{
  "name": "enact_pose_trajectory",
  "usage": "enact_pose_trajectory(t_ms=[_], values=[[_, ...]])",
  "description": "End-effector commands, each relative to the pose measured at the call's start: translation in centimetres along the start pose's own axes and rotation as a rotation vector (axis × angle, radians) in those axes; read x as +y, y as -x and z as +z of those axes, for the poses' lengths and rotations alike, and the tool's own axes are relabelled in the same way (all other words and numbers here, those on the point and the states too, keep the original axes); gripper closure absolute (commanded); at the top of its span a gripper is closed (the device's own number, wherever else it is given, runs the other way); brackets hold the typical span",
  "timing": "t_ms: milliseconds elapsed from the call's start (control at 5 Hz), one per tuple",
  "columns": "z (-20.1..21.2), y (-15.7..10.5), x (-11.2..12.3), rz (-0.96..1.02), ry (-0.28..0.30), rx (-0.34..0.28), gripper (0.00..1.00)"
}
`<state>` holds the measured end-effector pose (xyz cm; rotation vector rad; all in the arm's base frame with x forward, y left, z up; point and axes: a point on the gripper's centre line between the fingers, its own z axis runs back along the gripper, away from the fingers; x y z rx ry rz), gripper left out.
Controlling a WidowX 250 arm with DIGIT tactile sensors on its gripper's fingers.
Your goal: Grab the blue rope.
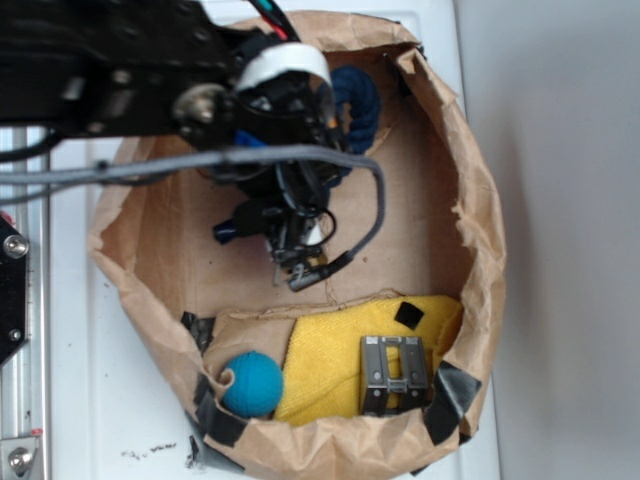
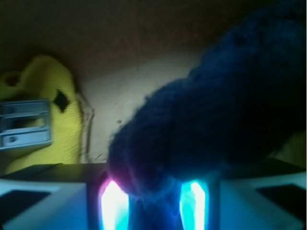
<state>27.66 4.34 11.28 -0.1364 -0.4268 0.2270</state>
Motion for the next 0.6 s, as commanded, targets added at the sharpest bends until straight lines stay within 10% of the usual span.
enact_pose_trajectory(t_ms=[0,400], values=[[4.6,-2.6,-4.4,-0.069,-0.065,-0.008,1.00],[6.0,-1.8,-6.2,-0.118,-0.021,-0.034,1.00]])
